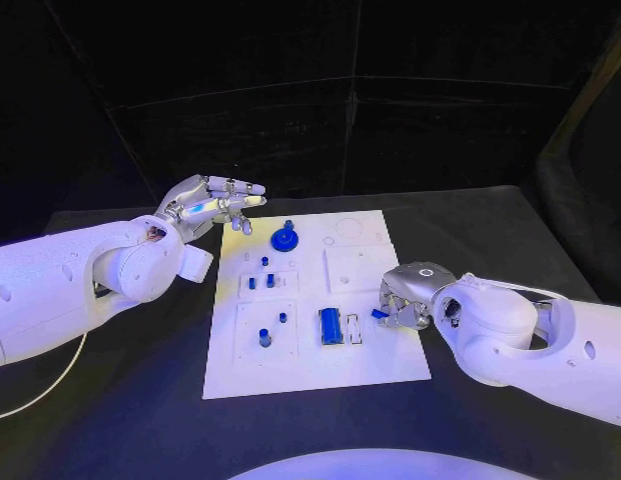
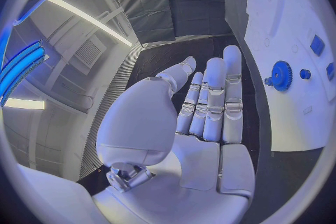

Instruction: Assemble the parts on the task board

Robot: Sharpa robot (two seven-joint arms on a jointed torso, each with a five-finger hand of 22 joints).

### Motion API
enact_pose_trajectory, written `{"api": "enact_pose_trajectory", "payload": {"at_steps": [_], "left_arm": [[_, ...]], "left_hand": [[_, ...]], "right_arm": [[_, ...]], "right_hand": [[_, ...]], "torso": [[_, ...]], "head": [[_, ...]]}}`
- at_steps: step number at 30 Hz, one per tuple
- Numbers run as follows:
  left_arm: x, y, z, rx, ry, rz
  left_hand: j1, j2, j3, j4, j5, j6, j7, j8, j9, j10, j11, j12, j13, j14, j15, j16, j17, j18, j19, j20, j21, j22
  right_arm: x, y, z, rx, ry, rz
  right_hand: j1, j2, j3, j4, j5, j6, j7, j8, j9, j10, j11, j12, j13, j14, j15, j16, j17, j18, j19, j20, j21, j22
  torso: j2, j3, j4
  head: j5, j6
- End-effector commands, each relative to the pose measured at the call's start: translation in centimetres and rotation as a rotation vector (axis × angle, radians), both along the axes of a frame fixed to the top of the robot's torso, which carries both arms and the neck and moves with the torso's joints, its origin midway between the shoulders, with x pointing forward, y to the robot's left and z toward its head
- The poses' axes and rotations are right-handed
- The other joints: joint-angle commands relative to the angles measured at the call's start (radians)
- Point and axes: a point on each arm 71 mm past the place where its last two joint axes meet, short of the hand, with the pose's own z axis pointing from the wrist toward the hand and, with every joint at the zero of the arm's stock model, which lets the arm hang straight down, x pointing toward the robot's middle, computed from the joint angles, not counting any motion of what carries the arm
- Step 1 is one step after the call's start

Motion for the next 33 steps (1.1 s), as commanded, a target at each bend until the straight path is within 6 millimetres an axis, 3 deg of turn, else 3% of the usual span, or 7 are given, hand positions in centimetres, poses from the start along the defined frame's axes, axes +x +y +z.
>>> {"api": "enact_pose_trajectory", "payload": {"at_steps": [1, 10, 17, 23, 33], "left_arm": [[0.0, -0.1, 0.1, -0.008, -0.001, -0.009], [0.0, -0.2, 0.1, -0.008, 0.001, -0.010], [0.0, -0.2, 0.1, -0.008, 0.001, -0.011], [0.0, -0.3, 0.1, -0.008, 0.001, -0.011], [0.0, -0.3, 0.1, -0.007, 0.001, -0.011]], "left_hand": [[-0.001, 0.004, -0.003, -0.003, 0.003, -0.002, 0.003, 0.004, -0.002, -0.009, 0.002, 0.007, -0.001, -0.007, -0.003, 0.000, -0.002, 0.014, -0.003, 0.001, -0.006, -0.002], [0.000, 0.005, -0.003, -0.004, 0.003, -0.002, 0.003, 0.004, -0.002, -0.009, 0.002, 0.007, -0.002, -0.007, -0.003, 0.000, -0.002, 0.014, -0.003, 0.001, -0.006, -0.002], [0.000, 0.005, -0.003, -0.004, 0.003, -0.002, 0.003, 0.004, -0.002, -0.009, 0.002, 0.007, -0.002, -0.007, -0.003, 0.000, -0.002, 0.014, -0.003, 0.001, -0.006, -0.002], [0.000, 0.005, -0.003, -0.004, 0.003, -0.002, 0.003, 0.004, -0.002, -0.009, 0.002, 0.007, -0.002, -0.007, -0.003, 0.000, -0.002, 0.014, -0.003, 0.001, -0.006, -0.002], [0.001, 0.005, -0.002, -0.005, 0.003, -0.003, 0.003, 0.004, -0.002, -0.010, 0.002, 0.008, -0.002, -0.008, -0.003, 0.000, -0.003, 0.014, -0.003, 0.001, -0.007, -0.002]], "right_arm": [[-0.4, -1.1, -2.3, -0.127, 0.098, -0.029], [-0.3, -0.7, -2.2, -0.101, 0.084, -0.027], [-0.8, -0.5, -1.0, 0.054, 0.024, -0.064], [-1.4, -0.9, -0.1, 0.229, 0.040, -0.147], [-2.4, -1.4, 0.0, 0.385, 0.154, -0.256]], "right_hand": [[-0.001, -0.004, 0.010, 0.004, 0.000, 0.010, 0.001, -0.008, -0.081, -0.002, 0.000, -0.007, -0.001, 0.042, 0.004, -0.006, 0.001, -0.003, -0.002, -0.001, -0.004, 0.060], [-0.013, -0.018, 0.031, 0.017, -0.007, 0.024, -0.001, -0.014, -0.092, 0.007, -0.002, 0.001, 0.005, 0.044, 0.003, -0.002, 0.009, -0.005, 0.002, -0.001, 0.000, 0.066], [-0.056, -0.036, 0.051, 0.055, -0.009, 0.051, -0.007, -0.023, -0.104, 0.031, -0.005, 0.027, 0.024, 0.050, 0.000, 0.015, 0.036, -0.011, 0.020, -0.003, 0.015, 0.091], [-0.093, -0.051, 0.078, 0.094, 0.033, 0.071, -0.011, -0.034, -0.116, 0.045, -0.009, 0.044, 0.039, 0.053, -0.002, 0.026, 0.054, -0.014, 0.031, -0.006, 0.025, 0.107], [-0.106, -0.069, 0.106, 0.099, 0.074, 0.084, -0.013, -0.043, -0.124, 0.052, -0.011, 0.054, 0.050, 0.055, -0.005, 0.032, 0.063, -0.015, 0.033, -0.008, 0.027, 0.110]], "torso": [[0.001, -0.0003, 0.0002], [0.003, 0.0012, 0.0005], [0.002, 0.0018, 0.0000], [0.003, 0.0011, 0.0005], [0.004, 0.0001, -0.0014]], "head": [[0.000, 0.001], [-0.001, 0.001], [0.000, 0.001], [-0.001, 0.002], [0.003, -0.003]]}}
